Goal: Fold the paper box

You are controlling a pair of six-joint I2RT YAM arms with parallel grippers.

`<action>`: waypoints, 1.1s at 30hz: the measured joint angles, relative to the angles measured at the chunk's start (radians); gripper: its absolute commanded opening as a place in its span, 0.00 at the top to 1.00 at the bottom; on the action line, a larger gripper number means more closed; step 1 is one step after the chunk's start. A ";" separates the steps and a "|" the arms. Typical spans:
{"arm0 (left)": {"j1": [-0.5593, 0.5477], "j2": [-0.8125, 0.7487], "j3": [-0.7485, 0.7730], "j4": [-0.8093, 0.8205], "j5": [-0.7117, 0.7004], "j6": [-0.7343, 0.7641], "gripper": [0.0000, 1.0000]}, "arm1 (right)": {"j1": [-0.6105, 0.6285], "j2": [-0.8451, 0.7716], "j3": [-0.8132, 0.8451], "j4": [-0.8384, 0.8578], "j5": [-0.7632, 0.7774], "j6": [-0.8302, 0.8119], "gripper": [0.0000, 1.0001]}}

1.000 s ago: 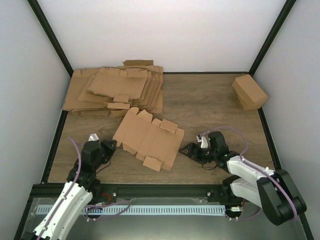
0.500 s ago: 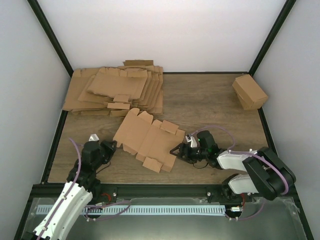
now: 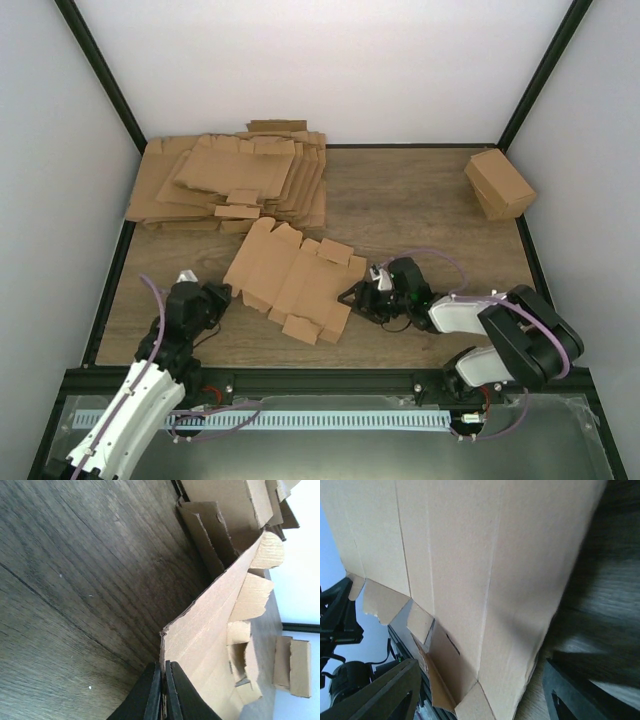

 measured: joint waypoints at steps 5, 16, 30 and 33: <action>0.000 0.025 0.000 0.004 0.001 0.014 0.40 | 0.000 0.043 0.064 -0.054 0.013 -0.011 0.31; 0.005 0.121 0.143 -0.047 -0.066 0.135 0.00 | 0.001 0.057 0.133 -0.150 0.076 -0.064 0.31; 0.197 0.610 0.510 -0.053 0.116 0.522 0.00 | -0.039 0.062 0.220 -0.303 0.167 -0.211 0.28; 0.198 0.685 0.568 -0.054 0.179 0.617 0.00 | -0.063 0.064 0.222 -0.306 0.163 -0.235 0.27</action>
